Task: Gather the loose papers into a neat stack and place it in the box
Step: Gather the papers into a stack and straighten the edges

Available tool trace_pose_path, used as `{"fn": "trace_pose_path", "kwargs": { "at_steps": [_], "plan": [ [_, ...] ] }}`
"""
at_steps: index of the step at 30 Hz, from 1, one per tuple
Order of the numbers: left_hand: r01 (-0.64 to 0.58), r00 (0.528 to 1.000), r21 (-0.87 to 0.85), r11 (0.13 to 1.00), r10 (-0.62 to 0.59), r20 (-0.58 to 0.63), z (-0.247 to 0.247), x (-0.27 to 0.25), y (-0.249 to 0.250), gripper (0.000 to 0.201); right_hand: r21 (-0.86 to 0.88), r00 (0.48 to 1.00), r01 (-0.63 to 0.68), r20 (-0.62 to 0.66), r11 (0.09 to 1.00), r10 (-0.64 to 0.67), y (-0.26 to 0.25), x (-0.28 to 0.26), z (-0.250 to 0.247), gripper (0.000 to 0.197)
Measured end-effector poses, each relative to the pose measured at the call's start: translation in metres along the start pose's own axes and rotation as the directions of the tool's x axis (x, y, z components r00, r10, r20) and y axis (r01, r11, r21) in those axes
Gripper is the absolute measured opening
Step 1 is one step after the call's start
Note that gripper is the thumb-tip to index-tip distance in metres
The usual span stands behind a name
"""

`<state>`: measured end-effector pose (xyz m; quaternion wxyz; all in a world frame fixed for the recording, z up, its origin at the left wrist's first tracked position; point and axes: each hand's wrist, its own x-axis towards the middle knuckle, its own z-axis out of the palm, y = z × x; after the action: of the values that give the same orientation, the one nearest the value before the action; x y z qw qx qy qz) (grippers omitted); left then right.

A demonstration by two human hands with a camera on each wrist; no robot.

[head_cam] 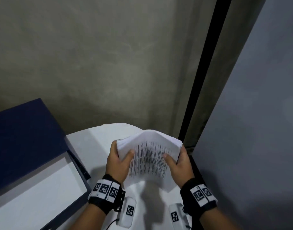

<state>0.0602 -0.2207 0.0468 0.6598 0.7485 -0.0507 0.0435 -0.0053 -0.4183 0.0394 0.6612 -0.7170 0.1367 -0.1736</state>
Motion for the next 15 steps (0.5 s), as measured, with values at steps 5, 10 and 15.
{"fn": "trace_pose_path", "kwargs": {
  "at_steps": [5, 10, 15],
  "plan": [
    [0.026, 0.999, -0.007, 1.000, -0.026, -0.033, 0.001, 0.000, -0.005, 0.026, -0.011, 1.000, 0.001, -0.032, 1.000, -0.001, -0.002, 0.005, 0.001, 0.028],
    [-0.012, 0.999, -0.058, 0.998, 0.010, -0.034, -0.006, 0.007, -0.005, 0.023, 0.042, 1.000, 0.017, -0.002, 0.999, -0.017, -0.008, 0.011, 0.003, 0.029],
    [0.073, 0.997, -0.162, 0.984, -0.071, 0.019, -0.010, 0.006, -0.016, 0.031, -0.145, 0.996, 0.083, 0.031, 0.986, -0.079, -0.010, 0.000, -0.002, 0.048]
  ]
}}
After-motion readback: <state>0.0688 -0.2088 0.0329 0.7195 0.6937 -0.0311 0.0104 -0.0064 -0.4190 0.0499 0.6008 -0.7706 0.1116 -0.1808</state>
